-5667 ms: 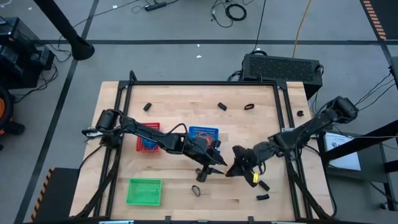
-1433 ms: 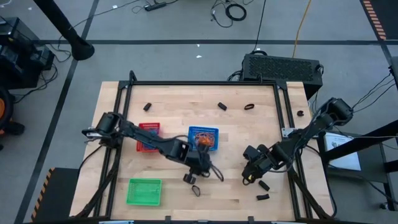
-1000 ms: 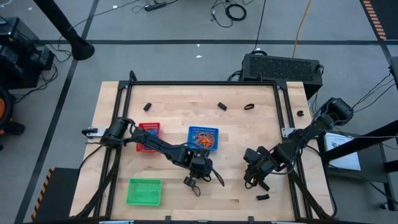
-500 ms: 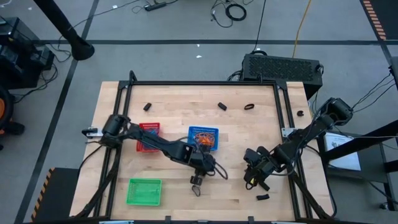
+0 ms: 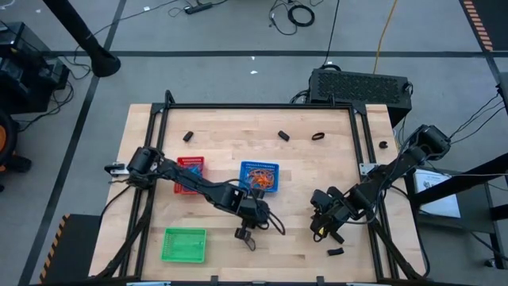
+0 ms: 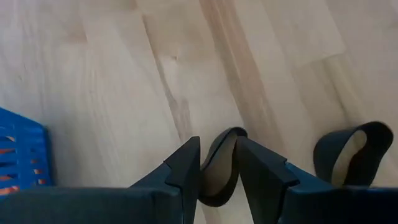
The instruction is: Sort rubber bands into baskets
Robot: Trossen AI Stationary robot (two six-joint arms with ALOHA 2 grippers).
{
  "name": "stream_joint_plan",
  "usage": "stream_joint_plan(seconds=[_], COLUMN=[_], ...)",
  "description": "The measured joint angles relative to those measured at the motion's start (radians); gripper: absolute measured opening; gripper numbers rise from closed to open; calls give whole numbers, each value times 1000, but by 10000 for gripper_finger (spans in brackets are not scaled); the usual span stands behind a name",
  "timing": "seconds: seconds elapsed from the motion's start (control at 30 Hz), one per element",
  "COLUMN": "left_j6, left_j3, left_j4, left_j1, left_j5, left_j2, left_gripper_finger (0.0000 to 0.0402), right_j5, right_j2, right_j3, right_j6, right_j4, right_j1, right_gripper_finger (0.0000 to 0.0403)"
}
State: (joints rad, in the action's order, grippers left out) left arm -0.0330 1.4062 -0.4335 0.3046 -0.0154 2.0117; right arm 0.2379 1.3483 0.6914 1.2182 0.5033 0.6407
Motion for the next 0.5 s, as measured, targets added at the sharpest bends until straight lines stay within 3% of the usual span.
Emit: stream_joint_plan(seconds=[0.2,0.5], left_j6=[-2,-3], left_j3=[-30,-28], left_j4=[-3,11], left_j1=[3,-3], left_j5=[86,47], left_j2=[10,38], left_gripper_finger=[113,113], right_j5=[0,0], right_j2=[0,0], right_j3=[0,0], right_j6=[0,-4], right_j4=[-4,-4], right_j1=[0,0], right_gripper_finger=[135,135])
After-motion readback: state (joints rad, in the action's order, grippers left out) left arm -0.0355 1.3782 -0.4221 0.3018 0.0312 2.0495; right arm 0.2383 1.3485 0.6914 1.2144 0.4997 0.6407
